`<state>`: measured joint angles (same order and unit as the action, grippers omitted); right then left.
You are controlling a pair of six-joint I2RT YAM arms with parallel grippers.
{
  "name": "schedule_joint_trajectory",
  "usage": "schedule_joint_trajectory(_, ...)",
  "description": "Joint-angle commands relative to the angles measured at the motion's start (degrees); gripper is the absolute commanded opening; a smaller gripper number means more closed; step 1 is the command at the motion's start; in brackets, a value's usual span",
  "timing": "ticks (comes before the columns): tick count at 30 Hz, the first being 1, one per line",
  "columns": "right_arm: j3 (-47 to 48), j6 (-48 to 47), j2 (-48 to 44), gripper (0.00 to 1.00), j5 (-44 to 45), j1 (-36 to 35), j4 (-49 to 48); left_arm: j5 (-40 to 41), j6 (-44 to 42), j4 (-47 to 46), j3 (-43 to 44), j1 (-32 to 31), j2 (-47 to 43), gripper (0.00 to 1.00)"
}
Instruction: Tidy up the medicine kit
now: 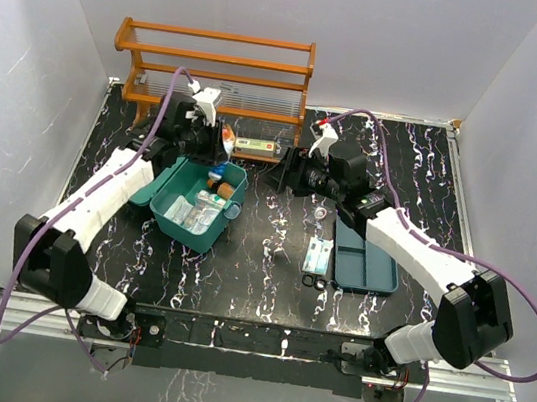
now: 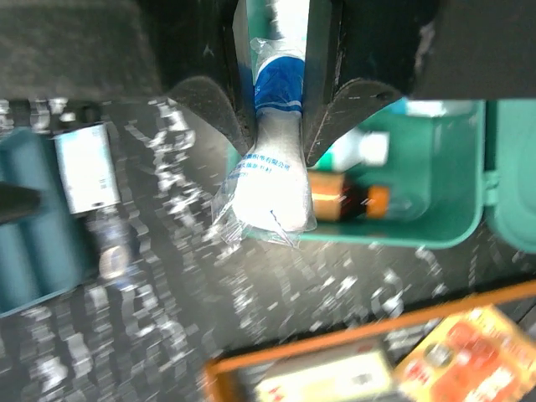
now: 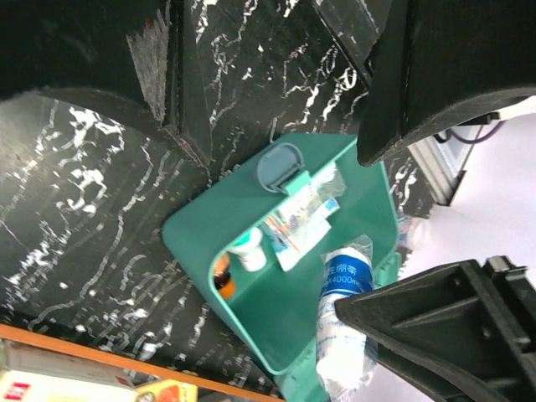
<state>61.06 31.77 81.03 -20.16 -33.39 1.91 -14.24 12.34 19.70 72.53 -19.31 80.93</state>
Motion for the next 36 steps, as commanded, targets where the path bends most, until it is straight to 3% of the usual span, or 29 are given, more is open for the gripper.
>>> schedule_joint_trajectory(1, 0.9, -2.2, -0.2, 0.69, 3.5, 0.3, 2.1, 12.1, -8.0, 12.5, 1.7, 0.0, 2.6, 0.19)
schedule_joint_trajectory(9, 2.9, -2.1, 5.1, 0.68, 2.4, 0.9, 4.6, 21.9, -6.7, 14.6, 0.1, 0.0, 5.6, 0.19)
schedule_joint_trajectory(20, 3.1, -1.7, 9.0, 0.68, 1.0, 3.1, 4.0, 29.0, -0.3, 18.1, 5.4, -2.6, 15.5, 0.18)
schedule_joint_trajectory(28, 2.3, -1.4, 8.8, 0.68, 0.8, 4.1, 3.2, 17.4, -1.7, 12.8, 3.2, -3.0, 15.9, 0.19)
schedule_joint_trajectory(36, 1.4, -1.1, 8.4, 0.68, 0.5, 4.6, 2.4, 32.4, -2.8, 13.9, 5.7, -2.9, 16.7, 0.19)
